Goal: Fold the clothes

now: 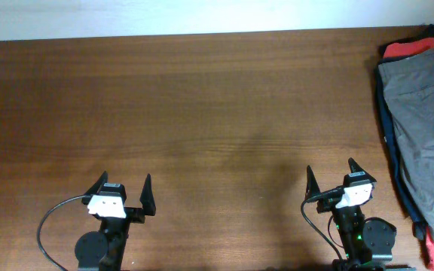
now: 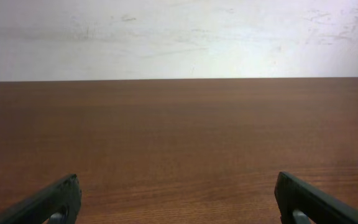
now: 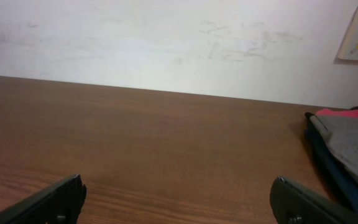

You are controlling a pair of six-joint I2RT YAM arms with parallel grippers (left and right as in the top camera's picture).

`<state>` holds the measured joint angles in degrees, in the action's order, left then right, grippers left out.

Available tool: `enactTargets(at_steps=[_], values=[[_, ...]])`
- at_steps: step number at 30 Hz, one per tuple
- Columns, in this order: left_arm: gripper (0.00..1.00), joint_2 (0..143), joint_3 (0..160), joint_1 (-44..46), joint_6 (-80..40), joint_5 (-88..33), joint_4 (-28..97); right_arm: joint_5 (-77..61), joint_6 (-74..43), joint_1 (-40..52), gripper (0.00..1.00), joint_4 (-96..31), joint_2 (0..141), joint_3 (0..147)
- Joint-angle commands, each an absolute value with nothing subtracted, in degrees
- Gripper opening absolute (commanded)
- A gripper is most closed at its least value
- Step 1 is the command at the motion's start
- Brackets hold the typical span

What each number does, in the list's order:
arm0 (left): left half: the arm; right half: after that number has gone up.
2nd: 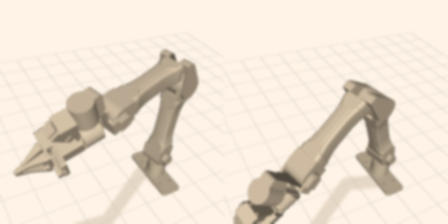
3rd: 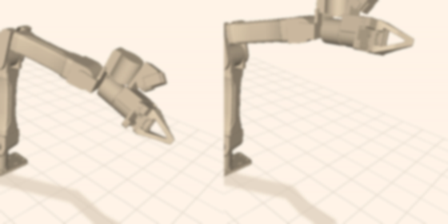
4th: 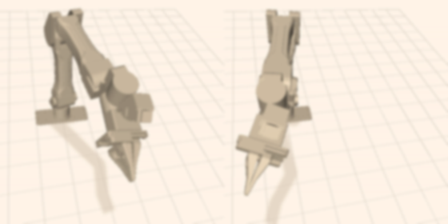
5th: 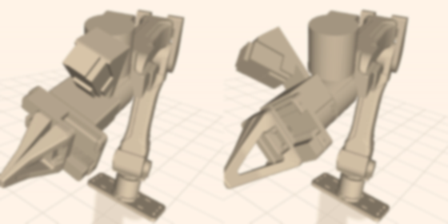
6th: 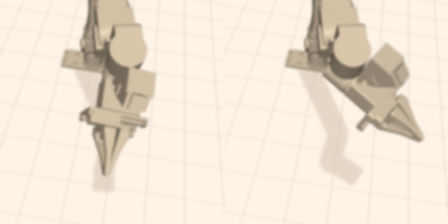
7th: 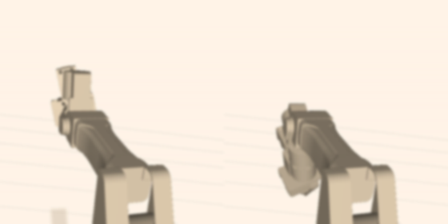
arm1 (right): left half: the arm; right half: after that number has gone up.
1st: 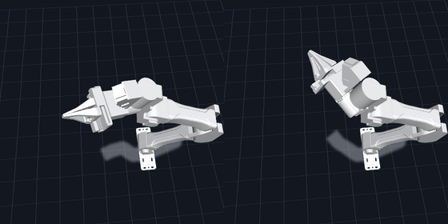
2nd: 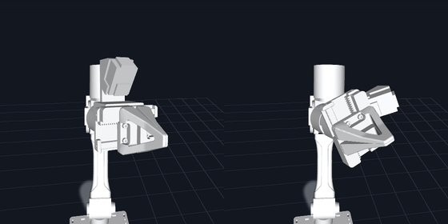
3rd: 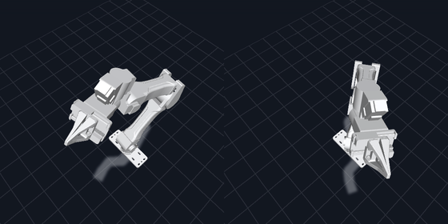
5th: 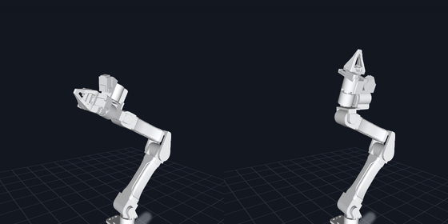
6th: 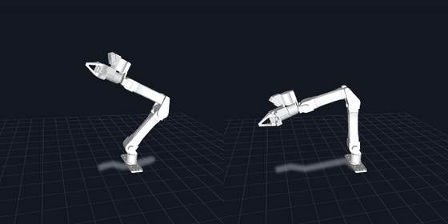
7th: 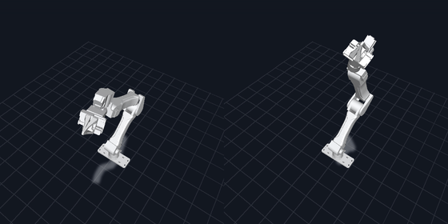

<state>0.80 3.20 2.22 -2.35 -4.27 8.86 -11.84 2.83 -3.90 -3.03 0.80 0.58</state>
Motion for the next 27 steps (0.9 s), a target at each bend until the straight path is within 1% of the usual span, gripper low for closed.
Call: enactTargets(at_steps=[1, 4, 12, 16, 18, 22, 25, 27], values=[[0.99, 0.7, 2.5, 2.0, -1.2, -4.9, 8.6, -11.7, 2.8, -3.4, 0.99, -3.5, 0.4, 0.3], [0.99, 0.7, 2.5, 2.0, -1.2, -4.9, 8.6, -14.4, 1.4, -3.4, 0.99, -3.2, 0.4, 0.3], [0.99, 0.7, 2.5, 2.0, -1.2, -4.9, 8.6, -26.5, -12.9, -3.4, 0.99, -2.6, 0.4, 0.3], [1.0, 0.7, 2.5, 2.0, -1.2, -4.9, 8.6, -27.0, -18.3, -3.4, 0.99, -1.4, 0.4, 0.3], [0.99, 0.7, 2.5, 2.0, -1.2, -4.9, 8.6, -28.2, -20.4, -3.4, 0.99, 2.0, 0.4, 0.3], [0.99, 0.7, 2.5, 2.0, -1.2, -4.9, 8.6, -32.4, -20.5, -3.4, 0.99, 12.4, 0.4, 0.3], [0.99, 0.7, 2.5, 2.0, -1.2, -4.9, 8.6, -31.8, -20.4, -3.4, 0.99, 19.3, 0.4, 1.5], [0.99, 0.7, 2.5, 2.0, -1.2, -4.9, 8.6, -30.2, -20.1, -3.4, 0.99, 19.3, 0.4, 3.9]])
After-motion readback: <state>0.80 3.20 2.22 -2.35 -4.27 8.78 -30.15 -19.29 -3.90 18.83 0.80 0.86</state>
